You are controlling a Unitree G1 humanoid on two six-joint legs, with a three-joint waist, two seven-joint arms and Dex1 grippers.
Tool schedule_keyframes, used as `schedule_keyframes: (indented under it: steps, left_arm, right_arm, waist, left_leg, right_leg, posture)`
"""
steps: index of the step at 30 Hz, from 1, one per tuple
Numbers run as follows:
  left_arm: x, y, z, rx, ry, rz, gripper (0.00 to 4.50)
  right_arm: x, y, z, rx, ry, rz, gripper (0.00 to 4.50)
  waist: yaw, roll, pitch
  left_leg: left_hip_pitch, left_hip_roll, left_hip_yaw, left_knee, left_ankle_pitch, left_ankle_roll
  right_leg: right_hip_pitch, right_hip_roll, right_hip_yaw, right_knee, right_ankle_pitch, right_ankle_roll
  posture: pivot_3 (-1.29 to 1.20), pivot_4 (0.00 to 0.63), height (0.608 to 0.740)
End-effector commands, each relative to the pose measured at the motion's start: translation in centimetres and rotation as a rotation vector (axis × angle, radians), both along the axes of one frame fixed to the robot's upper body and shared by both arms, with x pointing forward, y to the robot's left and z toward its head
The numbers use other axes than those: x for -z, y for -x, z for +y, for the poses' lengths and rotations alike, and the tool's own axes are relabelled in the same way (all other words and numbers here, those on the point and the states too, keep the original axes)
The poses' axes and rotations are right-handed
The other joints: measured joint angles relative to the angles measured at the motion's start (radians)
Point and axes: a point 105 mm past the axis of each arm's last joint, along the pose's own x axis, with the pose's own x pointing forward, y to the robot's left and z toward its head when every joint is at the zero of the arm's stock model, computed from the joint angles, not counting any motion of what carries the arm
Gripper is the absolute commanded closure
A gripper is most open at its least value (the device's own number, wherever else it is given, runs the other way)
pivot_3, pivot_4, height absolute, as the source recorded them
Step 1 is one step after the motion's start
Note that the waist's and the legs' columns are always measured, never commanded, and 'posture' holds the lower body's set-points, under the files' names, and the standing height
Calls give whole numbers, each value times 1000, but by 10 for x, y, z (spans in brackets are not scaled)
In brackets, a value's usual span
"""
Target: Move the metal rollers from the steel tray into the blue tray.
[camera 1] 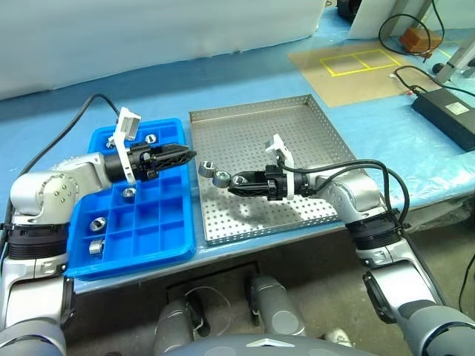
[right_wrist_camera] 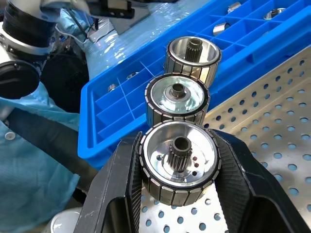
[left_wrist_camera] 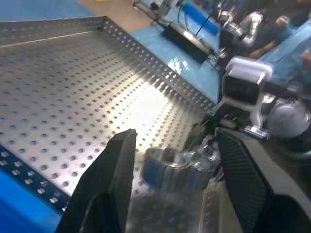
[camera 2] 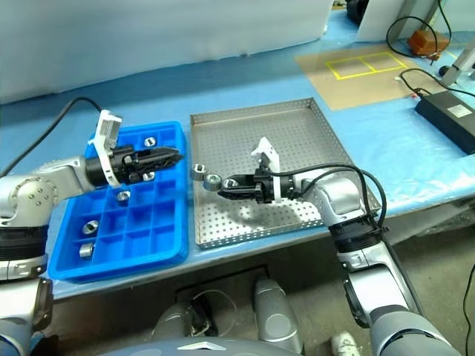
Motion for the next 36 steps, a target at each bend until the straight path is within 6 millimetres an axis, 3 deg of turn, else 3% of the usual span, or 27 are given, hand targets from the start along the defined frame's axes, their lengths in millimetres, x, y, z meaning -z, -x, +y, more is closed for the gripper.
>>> schedule_keyframes:
  steps: [1,4,8,13,16,28,33,36]
  left_arm:
    - [-2,10,-4,23,29,113,1810]
    - [-1,9,3,10,96,218,1810]
    - [18,-2,13,-108,164,361,1810]
    - [12,2,10,-128,328,368,1810]
    - [20,11,1,-142,374,418,1810]
    - [40,19,-13,-251,411,537,1810]
    - [48,21,-3,-311,366,550,1810]
    - [37,20,-1,-304,371,502,1165]
  right_arm:
    - [-13,1,2,-17,-29,-53,2858]
    - [-14,0,2,-13,-28,-56,2858]
    - [-13,0,2,-14,-27,-59,2858]
    - [-12,0,2,-11,-23,-61,2858]
    - [-10,0,2,-11,-17,-62,2858]
    - [-9,-2,6,-18,-12,-70,2858]
    - [-11,-3,5,-9,-20,-63,2858]
    - [-10,-3,5,-9,-13,-68,2858]
  waist:
    - [-1,0,0]
    - [0,0,0]
    - [1,0,0]
    - [2,-1,0]
    - [6,-1,0]
    - [33,-4,-1]
    - [35,-4,-1]
    - [33,-4,-1]
  left_leg:
    - [0,0,0,0,0,0]
    - [-3,1,0,0,1,1]
    - [-3,0,0,1,0,1]
    - [-6,0,0,3,-1,4]
    - [-9,0,0,3,0,6]
    - [-8,1,0,4,-1,4]
    - [-8,1,0,4,-1,4]
    - [-8,1,0,4,-1,3]
  right_leg:
    - [-1,0,0,0,0,0]
    - [-3,1,0,0,0,0]
    - [-2,1,0,0,0,0]
    - [-3,1,-1,-2,0,0]
    - [-5,1,-2,-2,0,0]
    - [-4,1,-2,-1,-1,1]
    - [-4,1,-2,-1,-1,1]
    - [-5,1,-2,-1,-1,2]
  posture:
    - [-647,150,740]
    - [-647,150,740]
    - [-651,150,740]
    - [-650,150,740]
    - [-642,150,740]
    - [-634,150,740]
    - [-635,150,740]
    - [-631,150,740]
